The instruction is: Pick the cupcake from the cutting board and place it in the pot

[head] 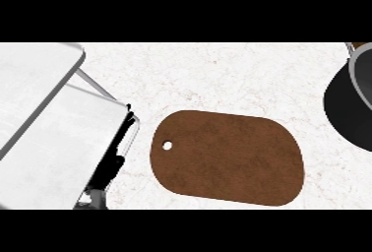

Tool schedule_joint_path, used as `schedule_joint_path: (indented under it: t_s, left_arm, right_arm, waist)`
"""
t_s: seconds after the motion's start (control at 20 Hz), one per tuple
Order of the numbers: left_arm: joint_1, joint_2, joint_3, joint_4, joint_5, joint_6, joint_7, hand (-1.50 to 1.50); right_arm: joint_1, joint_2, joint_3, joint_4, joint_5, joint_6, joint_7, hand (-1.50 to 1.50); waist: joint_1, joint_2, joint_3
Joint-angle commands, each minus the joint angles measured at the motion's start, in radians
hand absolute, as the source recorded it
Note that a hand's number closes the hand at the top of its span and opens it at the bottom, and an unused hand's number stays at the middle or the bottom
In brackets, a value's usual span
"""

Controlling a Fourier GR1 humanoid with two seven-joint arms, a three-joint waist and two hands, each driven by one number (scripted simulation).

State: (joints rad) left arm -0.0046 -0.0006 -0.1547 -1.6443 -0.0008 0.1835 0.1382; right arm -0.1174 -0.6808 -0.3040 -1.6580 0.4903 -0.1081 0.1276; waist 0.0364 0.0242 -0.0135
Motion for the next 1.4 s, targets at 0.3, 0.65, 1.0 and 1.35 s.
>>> schedule_joint_path:
  t_s: [0.3, 0.65, 1.0, 1.35]
  left_arm:
    - [-0.099, 0.134, 0.140, -0.069, 0.019, -0.018, 0.019, 0.00]
    - [-0.132, 0.111, 0.131, -0.048, 0.012, -0.002, 0.027, 0.00]
    - [-0.108, 0.106, 0.121, -0.051, -0.006, 0.016, 0.045, 0.00]
    - [-0.128, 0.126, 0.163, -0.032, 0.021, -0.005, 0.023, 0.00]
  right_arm:
    - [-0.158, 0.010, 0.016, 0.415, 0.007, -0.019, -0.161, 1.50]
    - [-0.222, 0.082, 0.033, 0.619, -0.086, 0.086, -0.267, -1.50]
    - [-0.296, 0.123, -0.129, 0.687, -0.324, 0.181, -0.408, -1.50]
    - [-0.365, 0.026, -0.272, 0.865, -0.471, 0.329, -0.458, -1.50]
  waist:
    - [0.033, -0.009, 0.018]
    - [0.031, -0.007, 0.019]
    - [0.005, -0.017, 0.021]
    - [-0.009, -0.011, 0.019]
